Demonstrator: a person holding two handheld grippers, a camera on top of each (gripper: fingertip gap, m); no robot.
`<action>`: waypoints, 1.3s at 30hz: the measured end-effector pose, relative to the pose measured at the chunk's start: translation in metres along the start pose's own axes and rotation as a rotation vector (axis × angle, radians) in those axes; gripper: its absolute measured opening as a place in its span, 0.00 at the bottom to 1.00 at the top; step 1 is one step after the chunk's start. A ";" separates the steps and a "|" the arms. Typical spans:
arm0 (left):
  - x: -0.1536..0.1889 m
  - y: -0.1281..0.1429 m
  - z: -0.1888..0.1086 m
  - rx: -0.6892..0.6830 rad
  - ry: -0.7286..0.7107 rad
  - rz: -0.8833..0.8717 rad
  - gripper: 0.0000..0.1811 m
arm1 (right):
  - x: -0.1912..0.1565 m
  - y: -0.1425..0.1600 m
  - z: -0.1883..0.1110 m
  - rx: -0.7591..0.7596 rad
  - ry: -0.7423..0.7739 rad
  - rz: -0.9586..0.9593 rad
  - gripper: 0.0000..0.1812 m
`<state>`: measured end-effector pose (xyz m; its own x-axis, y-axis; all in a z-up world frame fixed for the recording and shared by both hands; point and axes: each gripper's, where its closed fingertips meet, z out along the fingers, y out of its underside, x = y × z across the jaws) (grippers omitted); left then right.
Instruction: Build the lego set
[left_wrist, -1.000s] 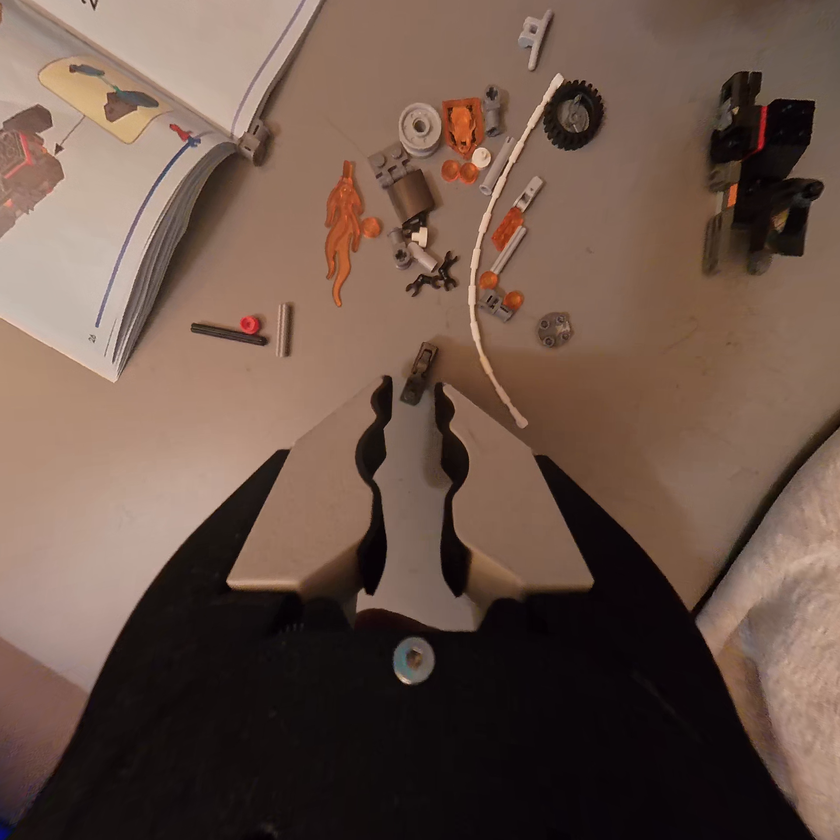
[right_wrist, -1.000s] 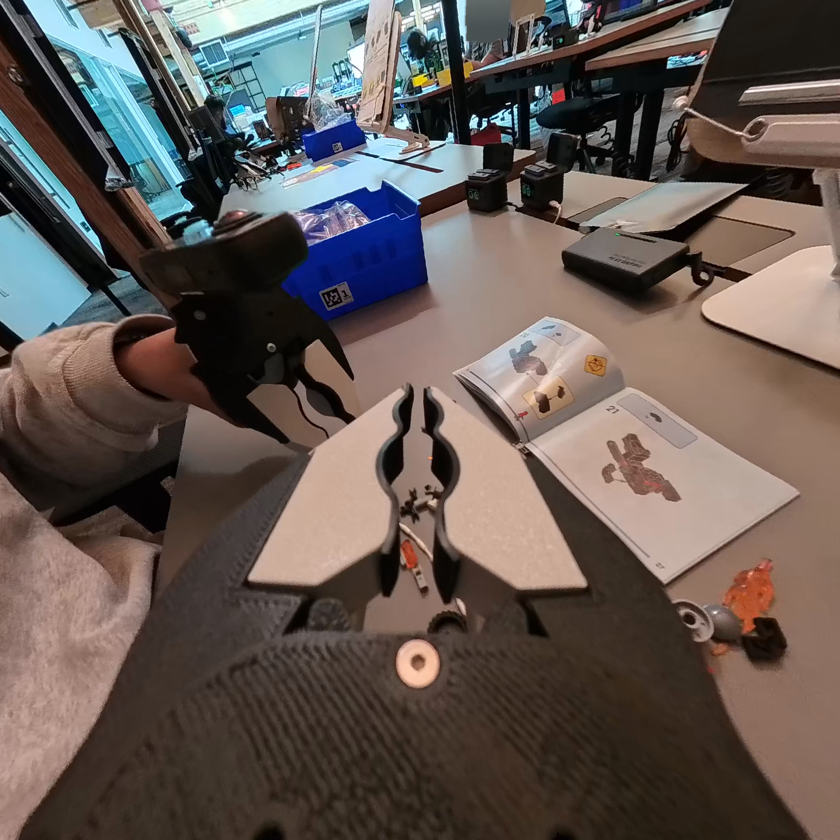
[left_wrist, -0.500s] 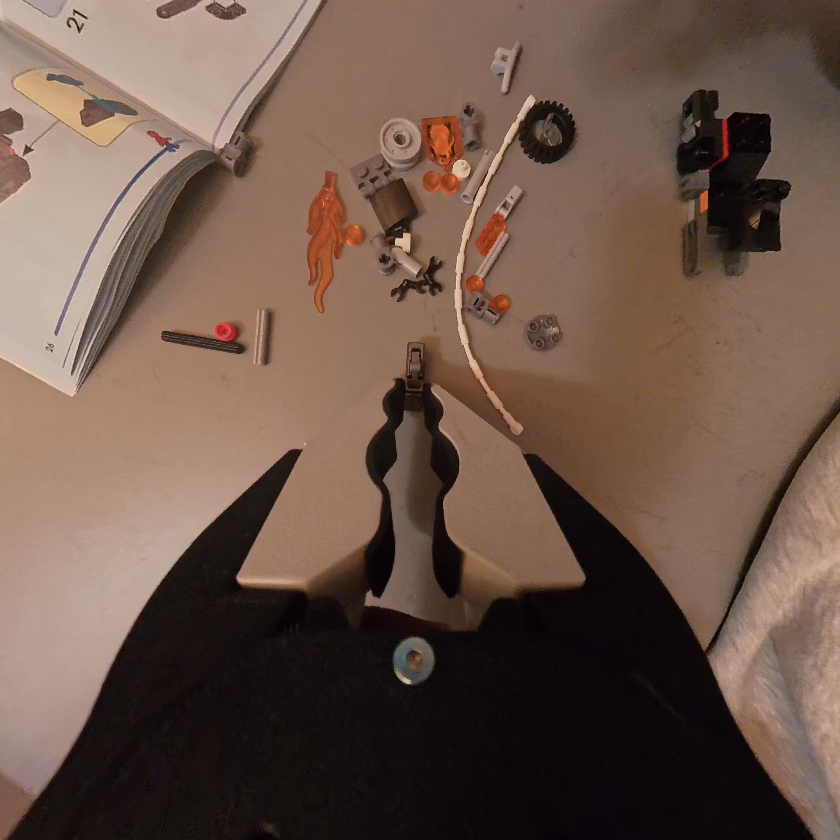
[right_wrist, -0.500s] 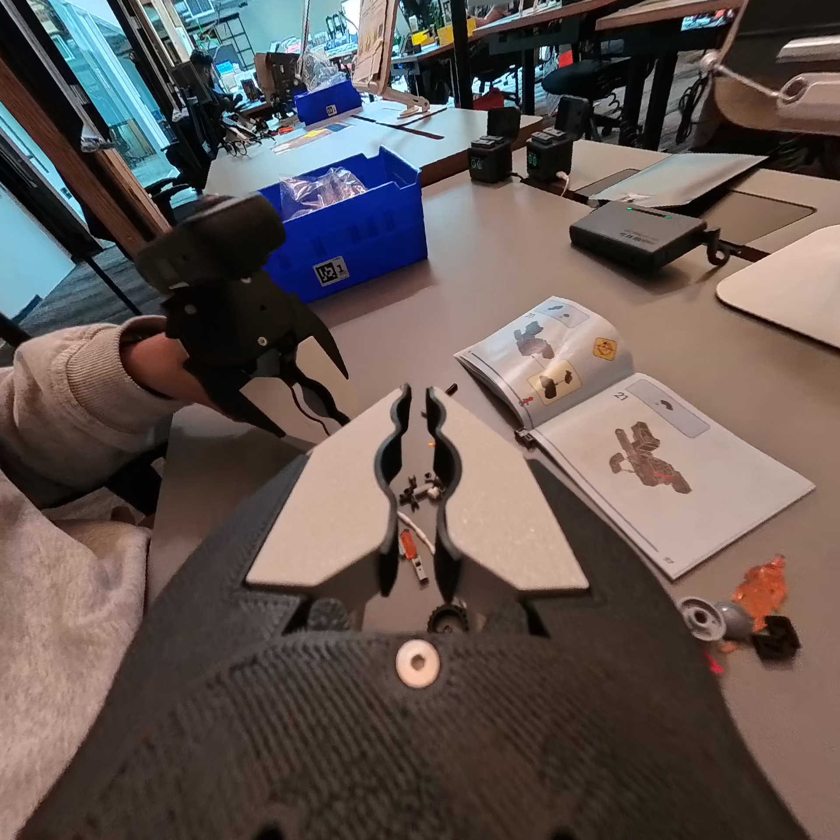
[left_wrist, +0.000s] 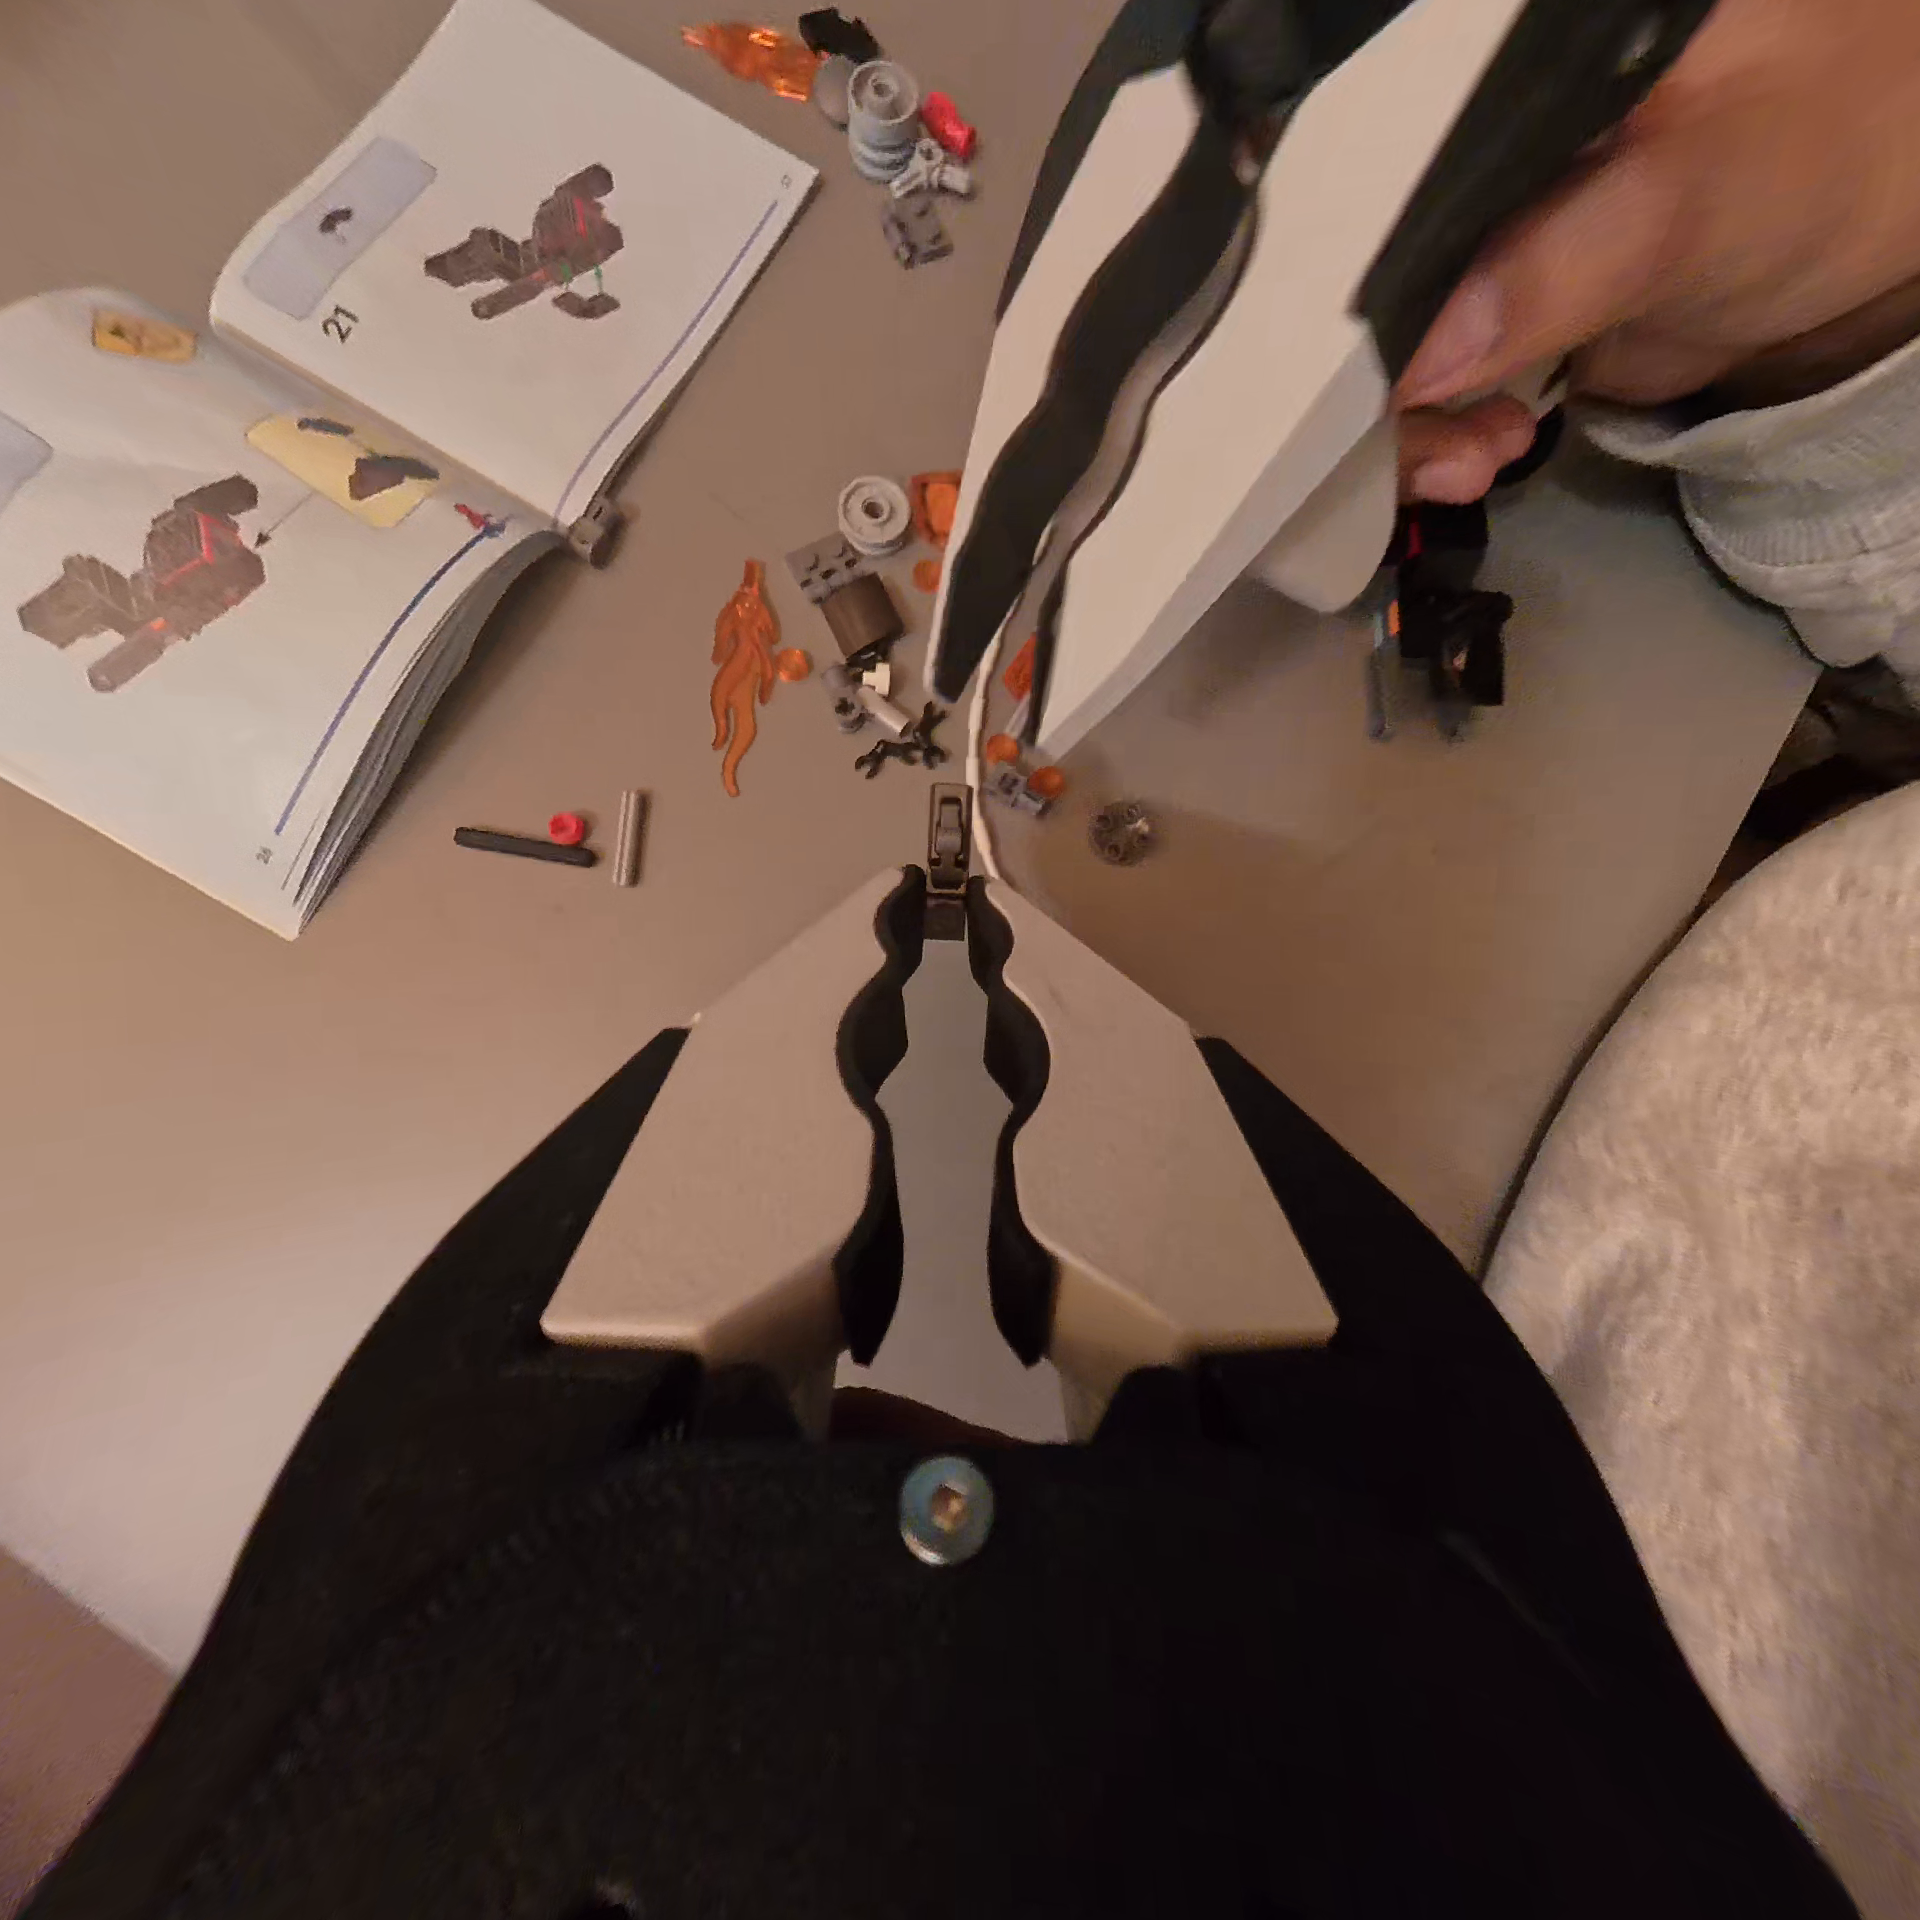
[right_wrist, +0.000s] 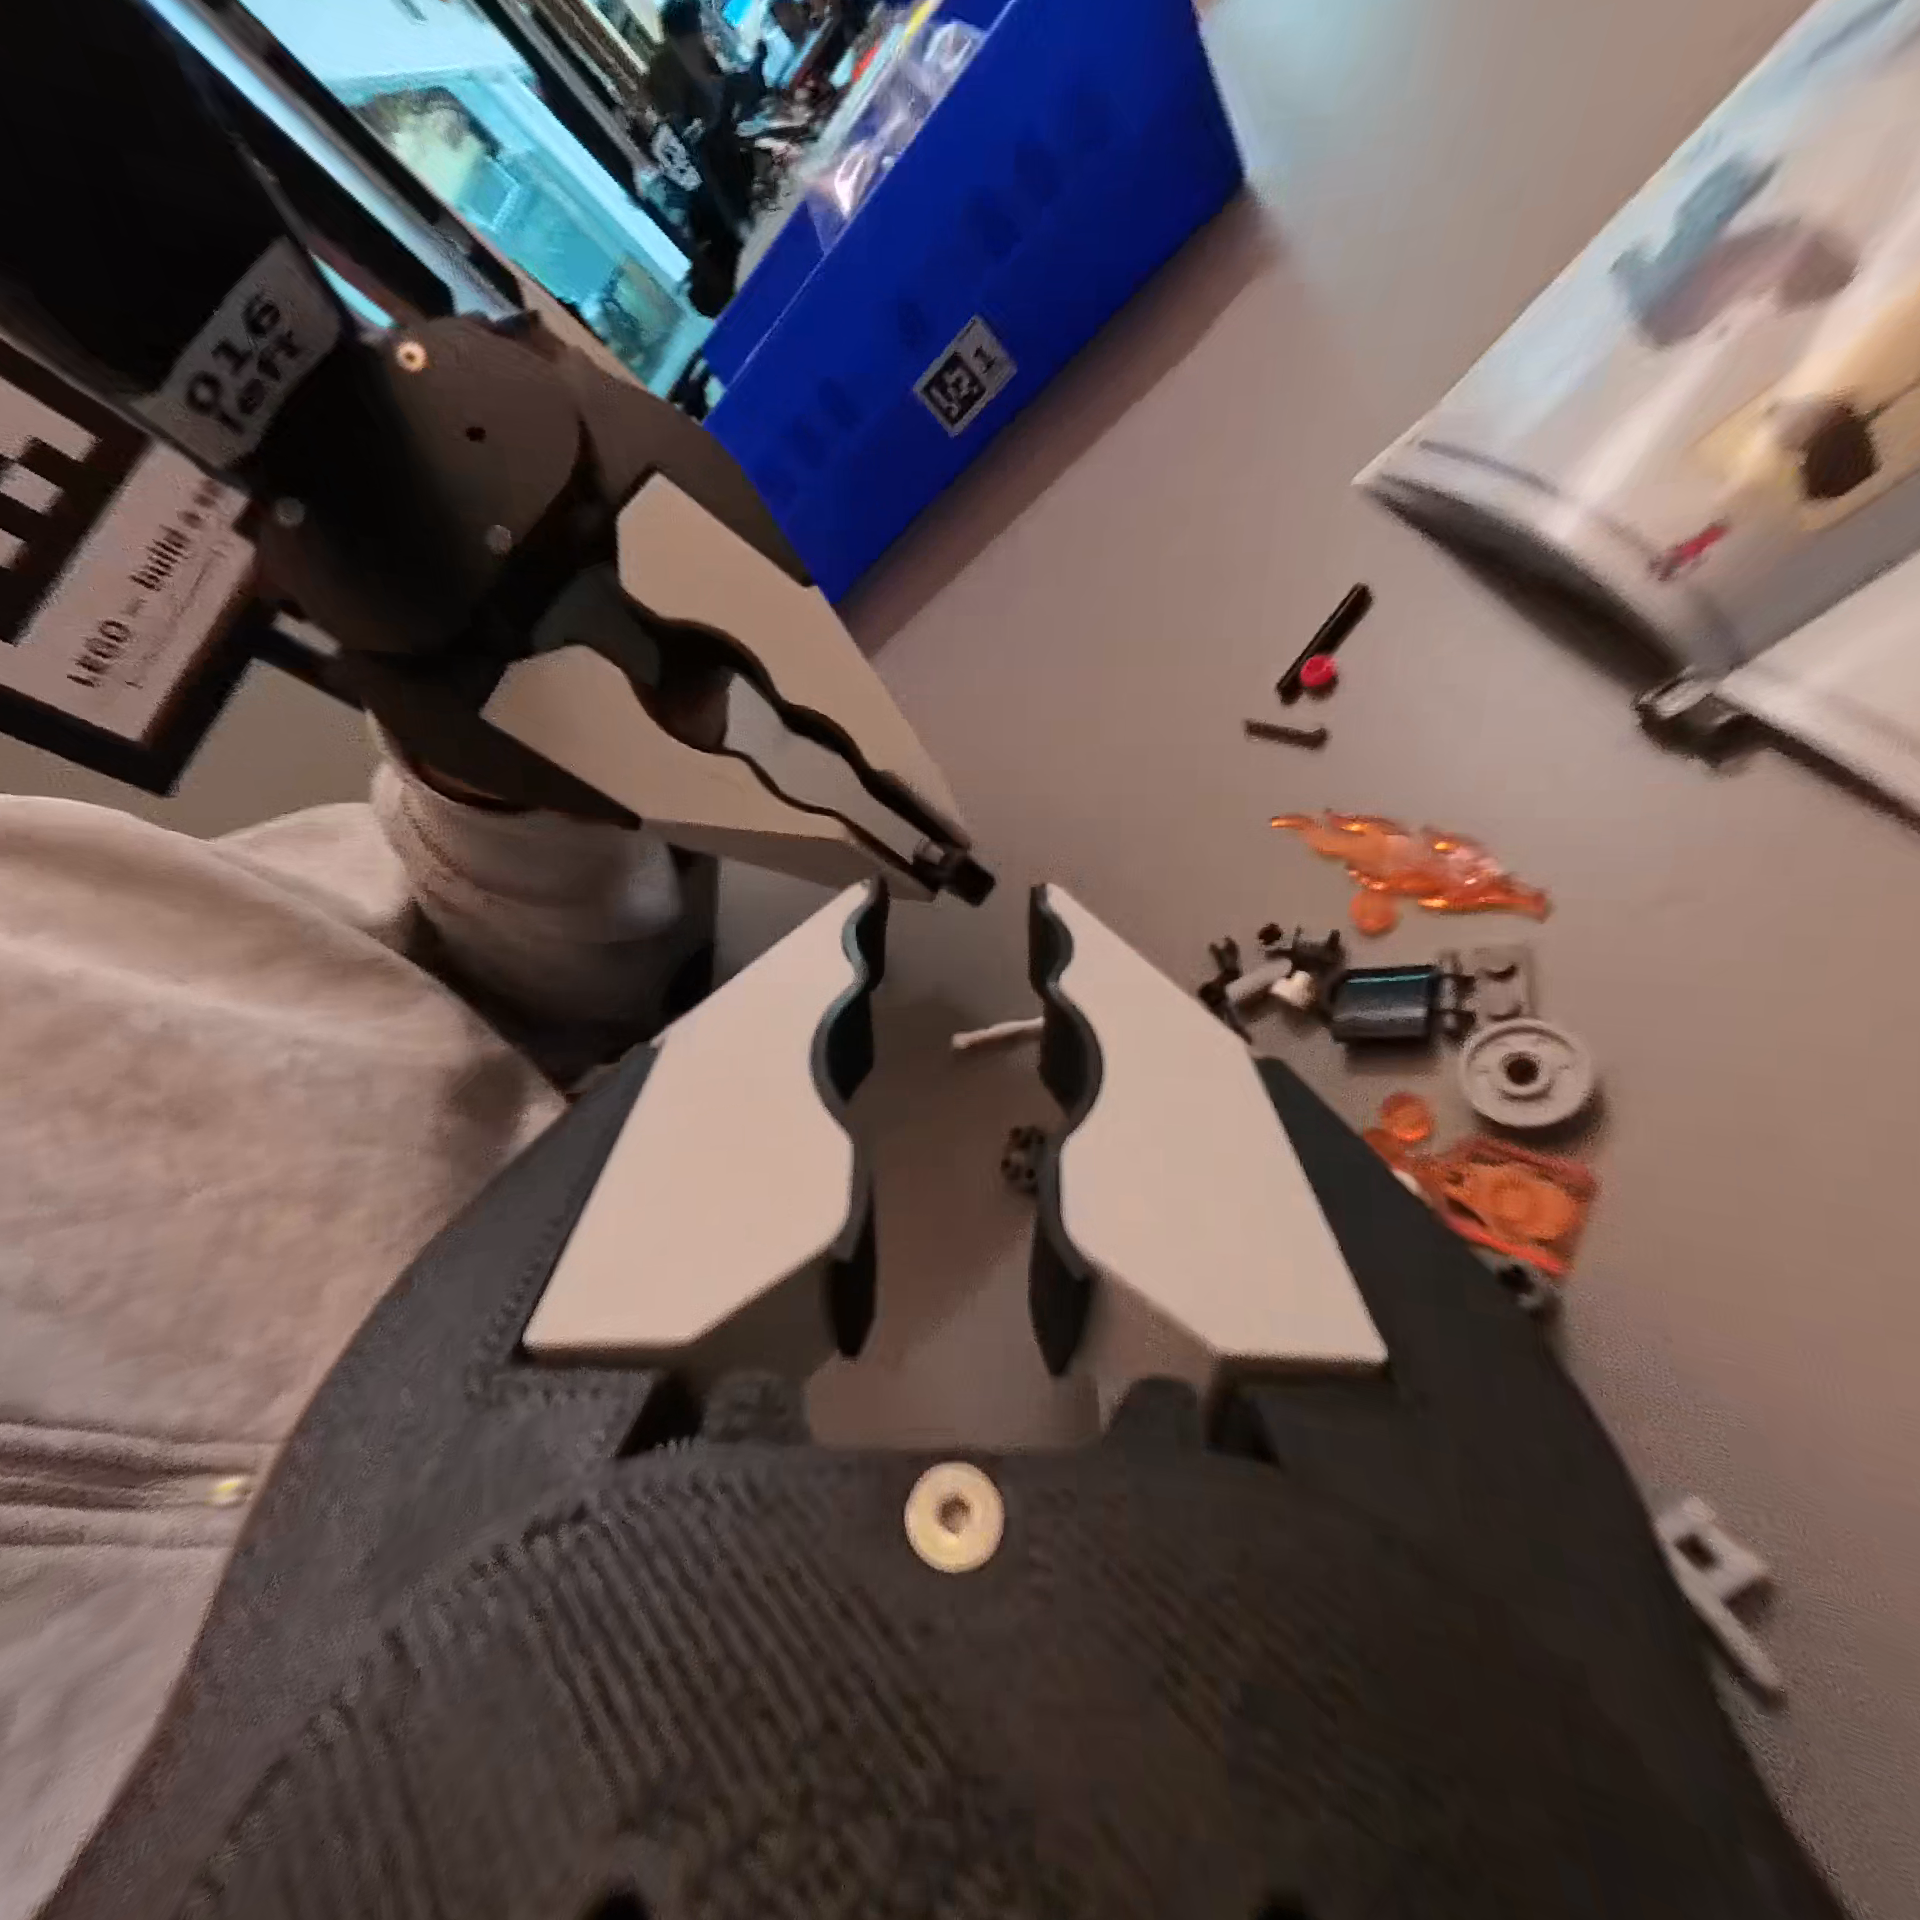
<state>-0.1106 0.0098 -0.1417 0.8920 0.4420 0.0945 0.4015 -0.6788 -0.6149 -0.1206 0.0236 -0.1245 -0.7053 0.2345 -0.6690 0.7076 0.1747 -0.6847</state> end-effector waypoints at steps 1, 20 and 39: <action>0.002 -0.001 0.001 -0.008 -0.001 0.012 0.03 | -0.001 0.000 0.001 0.001 -0.036 0.034 0.15; 0.020 -0.024 0.002 0.016 -0.064 0.110 0.03 | -0.004 0.000 -0.005 -0.002 -0.072 0.071 0.17; 0.020 -0.034 -0.002 0.056 -0.122 0.135 0.02 | -0.019 -0.005 -0.012 0.012 -0.139 0.053 0.05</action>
<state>-0.1056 0.0402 -0.1171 0.9040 0.4189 -0.0850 0.2646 -0.7046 -0.6584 -0.1107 0.0301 -0.1049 -0.6670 0.1079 -0.7372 0.7438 0.1538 -0.6505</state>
